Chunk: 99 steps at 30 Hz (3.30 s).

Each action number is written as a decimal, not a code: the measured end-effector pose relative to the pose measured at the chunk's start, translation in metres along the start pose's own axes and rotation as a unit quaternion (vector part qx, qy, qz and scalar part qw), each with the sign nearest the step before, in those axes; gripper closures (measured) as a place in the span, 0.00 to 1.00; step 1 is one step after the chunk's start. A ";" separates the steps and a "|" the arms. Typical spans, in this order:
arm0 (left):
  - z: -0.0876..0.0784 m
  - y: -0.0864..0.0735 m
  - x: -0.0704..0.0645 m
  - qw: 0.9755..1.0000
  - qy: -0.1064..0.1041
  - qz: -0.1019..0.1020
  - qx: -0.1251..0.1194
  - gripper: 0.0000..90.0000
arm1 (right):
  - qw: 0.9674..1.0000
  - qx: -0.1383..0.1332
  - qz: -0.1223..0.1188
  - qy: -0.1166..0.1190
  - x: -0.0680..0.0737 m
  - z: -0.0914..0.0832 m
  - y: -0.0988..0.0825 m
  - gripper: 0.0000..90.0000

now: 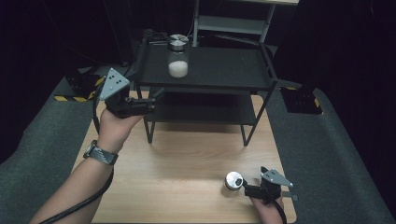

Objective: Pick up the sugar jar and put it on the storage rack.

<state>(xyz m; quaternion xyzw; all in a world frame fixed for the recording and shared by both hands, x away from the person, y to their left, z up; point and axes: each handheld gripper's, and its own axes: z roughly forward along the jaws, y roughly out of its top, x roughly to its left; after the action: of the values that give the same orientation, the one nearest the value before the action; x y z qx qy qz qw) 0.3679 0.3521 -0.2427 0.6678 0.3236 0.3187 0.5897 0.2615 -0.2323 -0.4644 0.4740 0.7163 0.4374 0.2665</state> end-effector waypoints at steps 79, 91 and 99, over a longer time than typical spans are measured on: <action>-0.071 -0.223 -0.007 0.989 -0.020 -0.024 0.145 0.00 | 1.000 0.009 -0.014 -0.010 0.007 0.001 0.003 0.02; -0.084 -0.237 0.000 0.991 -0.027 -0.050 0.117 0.00 | 1.000 0.013 -0.018 -0.012 0.010 0.002 0.004 0.02; -0.085 -0.240 -0.001 0.991 -0.032 -0.051 0.118 0.00 | 1.000 0.011 -0.017 -0.012 0.010 0.001 0.003 0.02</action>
<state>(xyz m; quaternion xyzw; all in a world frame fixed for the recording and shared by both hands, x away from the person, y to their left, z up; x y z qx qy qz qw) 0.2852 0.4233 -0.4727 0.7254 0.3735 0.2263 0.5320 0.2596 -0.2221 -0.4616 0.4696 0.7257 0.4193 0.2777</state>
